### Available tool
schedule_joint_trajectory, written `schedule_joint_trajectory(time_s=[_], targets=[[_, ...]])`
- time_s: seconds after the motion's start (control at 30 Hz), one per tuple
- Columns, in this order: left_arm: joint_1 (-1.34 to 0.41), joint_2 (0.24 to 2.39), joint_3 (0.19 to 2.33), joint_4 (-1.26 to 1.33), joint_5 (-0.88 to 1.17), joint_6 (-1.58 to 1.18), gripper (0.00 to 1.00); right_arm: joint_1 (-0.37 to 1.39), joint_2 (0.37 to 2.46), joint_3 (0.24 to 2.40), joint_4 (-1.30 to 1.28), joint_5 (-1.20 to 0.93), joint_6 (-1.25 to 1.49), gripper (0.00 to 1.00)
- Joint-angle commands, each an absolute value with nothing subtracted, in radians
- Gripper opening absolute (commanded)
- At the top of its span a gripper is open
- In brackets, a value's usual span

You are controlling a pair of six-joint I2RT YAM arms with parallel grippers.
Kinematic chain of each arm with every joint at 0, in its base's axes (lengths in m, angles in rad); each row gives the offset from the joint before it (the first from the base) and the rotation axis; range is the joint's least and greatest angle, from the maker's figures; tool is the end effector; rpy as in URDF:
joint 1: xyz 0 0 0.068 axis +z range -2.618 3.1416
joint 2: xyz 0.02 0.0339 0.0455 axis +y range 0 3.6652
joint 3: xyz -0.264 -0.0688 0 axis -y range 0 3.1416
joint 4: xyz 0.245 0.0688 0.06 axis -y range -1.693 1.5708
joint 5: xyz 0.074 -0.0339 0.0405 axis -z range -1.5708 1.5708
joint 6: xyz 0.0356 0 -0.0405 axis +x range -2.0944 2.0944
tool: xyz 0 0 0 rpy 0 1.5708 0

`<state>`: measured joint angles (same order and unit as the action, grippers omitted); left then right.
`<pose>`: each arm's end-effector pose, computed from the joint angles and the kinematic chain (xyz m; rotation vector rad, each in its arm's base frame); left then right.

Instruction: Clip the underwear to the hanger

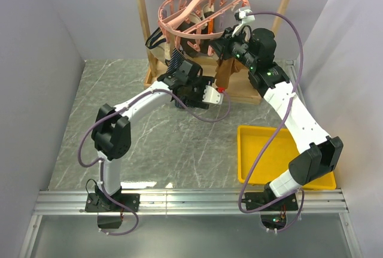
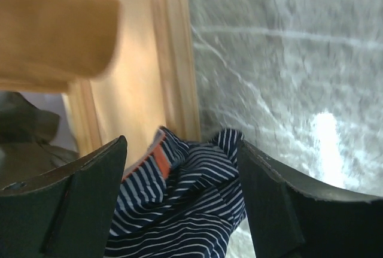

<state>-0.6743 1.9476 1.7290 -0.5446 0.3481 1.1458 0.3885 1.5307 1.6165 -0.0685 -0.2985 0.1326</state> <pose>0.3416 -0.2886 0.2901 1.9027 1.2623 -0.1620 0.3259 0.1447 0.4599 -0.4391 1.5283 0.6404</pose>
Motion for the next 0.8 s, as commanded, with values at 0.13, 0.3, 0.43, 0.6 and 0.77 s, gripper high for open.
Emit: schedule_joint_trajectory(time_s=[0.13,0.3,0.43,0.6,0.77], targets=[[-0.68,1.999,1.787,-0.554,0.166,1.287,0.8,0.399,1.517,1.66,-0.06,-0.293,0.127,0.0],[-0.681,2.019,1.779,-0.503,0.115,1.331,0.81,0.4,1.519,1.661,-0.061,-0.296,0.121,0.0],[-0.683,2.04,1.787,-0.474,0.072,1.364,0.84,0.402,1.517,1.658,-0.058,-0.293,0.117,0.0],[-0.687,2.023,1.787,-0.448,0.094,1.381,0.92,0.405,1.517,1.655,-0.06,-0.29,0.11,0.0],[-0.704,1.988,1.758,-0.428,0.12,1.414,0.97,0.405,1.519,1.654,-0.058,-0.29,0.109,0.0]])
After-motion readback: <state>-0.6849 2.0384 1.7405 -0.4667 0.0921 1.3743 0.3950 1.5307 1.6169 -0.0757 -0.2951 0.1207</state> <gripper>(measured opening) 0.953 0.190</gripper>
